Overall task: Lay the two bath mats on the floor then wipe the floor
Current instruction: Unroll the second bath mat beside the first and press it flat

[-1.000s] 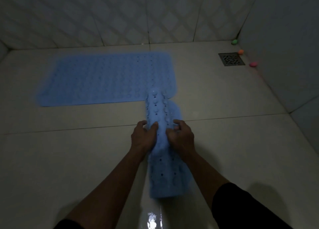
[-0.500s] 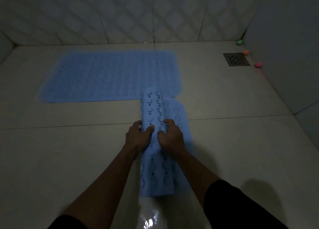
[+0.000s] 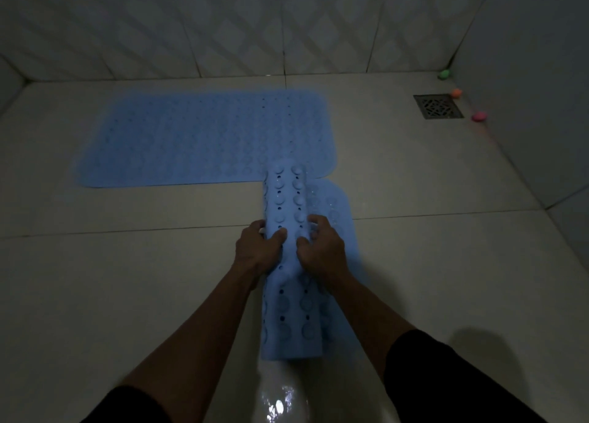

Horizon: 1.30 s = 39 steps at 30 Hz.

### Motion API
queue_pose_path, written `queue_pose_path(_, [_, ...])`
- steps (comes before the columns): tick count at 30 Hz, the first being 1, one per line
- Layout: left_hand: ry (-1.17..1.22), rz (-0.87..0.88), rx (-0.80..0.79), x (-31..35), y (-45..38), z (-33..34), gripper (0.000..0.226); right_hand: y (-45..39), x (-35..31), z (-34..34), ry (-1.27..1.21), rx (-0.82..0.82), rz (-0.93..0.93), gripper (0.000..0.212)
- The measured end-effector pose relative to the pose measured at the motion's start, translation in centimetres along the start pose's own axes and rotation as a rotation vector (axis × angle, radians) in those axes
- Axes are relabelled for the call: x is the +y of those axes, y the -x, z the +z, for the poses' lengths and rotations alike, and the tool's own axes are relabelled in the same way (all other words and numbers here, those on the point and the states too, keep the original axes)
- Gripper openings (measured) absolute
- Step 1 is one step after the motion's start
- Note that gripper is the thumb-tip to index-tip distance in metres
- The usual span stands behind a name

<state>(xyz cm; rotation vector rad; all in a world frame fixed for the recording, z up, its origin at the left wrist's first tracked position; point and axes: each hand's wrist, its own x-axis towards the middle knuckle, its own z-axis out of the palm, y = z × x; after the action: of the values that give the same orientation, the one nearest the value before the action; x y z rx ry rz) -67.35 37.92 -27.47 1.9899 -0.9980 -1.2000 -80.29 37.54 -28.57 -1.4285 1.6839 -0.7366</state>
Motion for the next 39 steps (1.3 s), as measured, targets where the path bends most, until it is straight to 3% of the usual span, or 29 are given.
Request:
queue_pose_path(4, [0.023, 0.016, -0.013, -0.3, 0.3, -0.5, 0.058, -0.1, -0.3, 0.1, 0.005, -0.007, -0.011, 0.044])
queue_pose_path(9, [-0.033, 0.059, 0.106, -0.2, 0.5, -1.1, 0.048, -0.1, -0.4, 1.0, 0.089, -0.039, 0.031, 0.054])
queue_pose_path(12, [-0.072, 0.054, 0.130, -0.3, 0.3, -2.4, 0.040, -0.2, -1.5, 1.5, 0.049, -0.136, 0.048, 0.045])
queue_pose_path(15, [-0.034, -0.010, 0.093, -0.8, 0.0, -3.9, 0.051, 0.0, -2.7, 2.2, 0.029, -0.148, -0.023, 0.034])
queue_pose_path(20, [-0.040, -0.045, 0.100, -2.1, -0.4, -6.2, 0.055, 0.2, -3.4, 4.8, 0.031, -0.094, -0.023, 0.051])
queue_pose_path(23, [-0.014, -0.082, 0.216, -3.2, -1.2, -8.0, 0.035, 0.2, -4.2, 6.2, 0.083, -0.162, 0.028, 0.074])
queue_pose_path(26, [0.023, -0.116, 0.292, -4.1, -2.1, -9.4, 0.016, 0.4, -5.5, 7.7, -0.061, -0.253, 0.081, 0.076])
queue_pose_path(28, [0.056, -0.110, 0.301, -4.4, -2.7, -10.1, 0.021, 0.2, -6.0, 8.5, -0.063, -0.231, 0.063, 0.067])
queue_pose_path(31, [0.147, -0.142, 0.282, -4.6, -3.2, -10.8, 0.046, -0.3, -6.6, 8.8, -0.013, -0.226, 0.060, 0.041])
queue_pose_path(35, [0.121, -0.104, 0.182, -5.5, -2.3, -10.7, 0.047, -0.2, -6.5, 9.0, 0.029, -0.256, 0.104, 0.053])
queue_pose_path(37, [0.079, -0.081, 0.244, -5.7, -1.5, -11.0, 0.056, 0.2, -6.7, 9.3, 0.009, -0.286, 0.107, 0.063])
queue_pose_path(39, [0.046, -0.016, 0.374, -5.7, -1.0, -11.6, 0.046, 0.5, -7.3, 10.1, -0.051, -0.322, 0.099, 0.067])
